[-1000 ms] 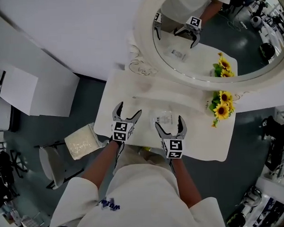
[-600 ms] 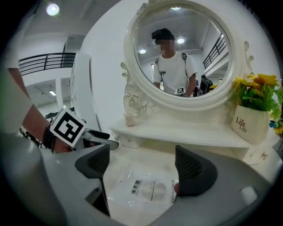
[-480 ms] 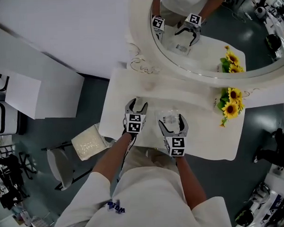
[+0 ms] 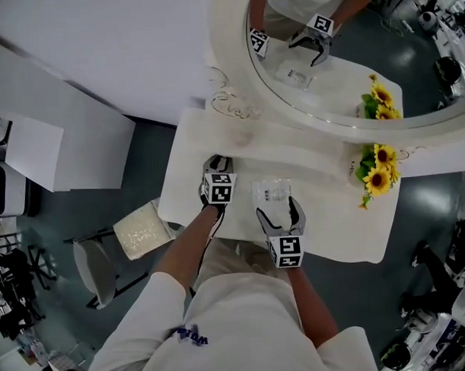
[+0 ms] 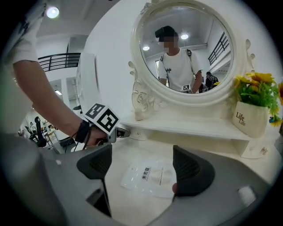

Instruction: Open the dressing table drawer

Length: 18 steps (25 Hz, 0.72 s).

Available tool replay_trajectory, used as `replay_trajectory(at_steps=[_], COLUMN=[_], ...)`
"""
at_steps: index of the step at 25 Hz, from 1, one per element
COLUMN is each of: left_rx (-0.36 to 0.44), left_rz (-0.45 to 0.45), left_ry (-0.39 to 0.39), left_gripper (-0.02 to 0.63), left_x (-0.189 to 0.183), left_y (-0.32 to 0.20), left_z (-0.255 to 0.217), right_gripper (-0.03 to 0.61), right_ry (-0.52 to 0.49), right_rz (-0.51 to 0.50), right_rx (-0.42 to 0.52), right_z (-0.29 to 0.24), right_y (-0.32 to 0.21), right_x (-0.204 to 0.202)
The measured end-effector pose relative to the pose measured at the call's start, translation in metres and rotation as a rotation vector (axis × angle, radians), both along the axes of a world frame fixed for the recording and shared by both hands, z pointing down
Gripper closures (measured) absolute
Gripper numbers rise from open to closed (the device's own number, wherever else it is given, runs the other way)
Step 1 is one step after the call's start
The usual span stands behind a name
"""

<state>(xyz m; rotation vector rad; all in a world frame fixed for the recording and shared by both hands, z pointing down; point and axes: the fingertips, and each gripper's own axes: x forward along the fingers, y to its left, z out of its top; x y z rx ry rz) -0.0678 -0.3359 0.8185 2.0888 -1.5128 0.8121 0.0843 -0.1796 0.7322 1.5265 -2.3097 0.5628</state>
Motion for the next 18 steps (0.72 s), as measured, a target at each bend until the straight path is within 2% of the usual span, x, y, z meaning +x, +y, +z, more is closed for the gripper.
replay_trajectory(at_steps=[3, 10, 13, 14, 16, 18], left_rx=[-0.030, -0.042, -0.051, -0.055, -0.054, -0.051], left_rz=[-0.021, 0.018, 0.032, 0.037, 0.045, 0.043], left_ry=[0.018, 0.020, 0.024, 0.025, 0.027, 0.032], left_gripper=[0.512, 0.514, 0.514, 0.515, 0.515, 0.515], left_x=[0.000, -0.002, 0.000, 0.001, 0.001, 0.001], left_y=[0.001, 0.003, 0.004, 0.005, 0.008, 0.011], left_z=[0.000, 0.003, 0.003, 0.003, 0.003, 0.004], right_gripper=[0.138, 0.184, 0.227, 0.300, 0.569, 0.571], right_ry=[0.003, 0.014, 0.032, 0.045, 0.073, 0.078], right_rz=[0.009, 0.023, 0.026, 0.027, 0.031, 0.038], right_rx=[-0.007, -0.002, -0.002, -0.005, -0.034, -0.082], right_z=[0.003, 0.007, 0.010, 0.011, 0.016, 0.023], right_y=[0.003, -0.009, -0.014, -0.014, -0.014, -0.015], right_x=[0.006, 0.012, 0.013, 0.014, 0.016, 0.016])
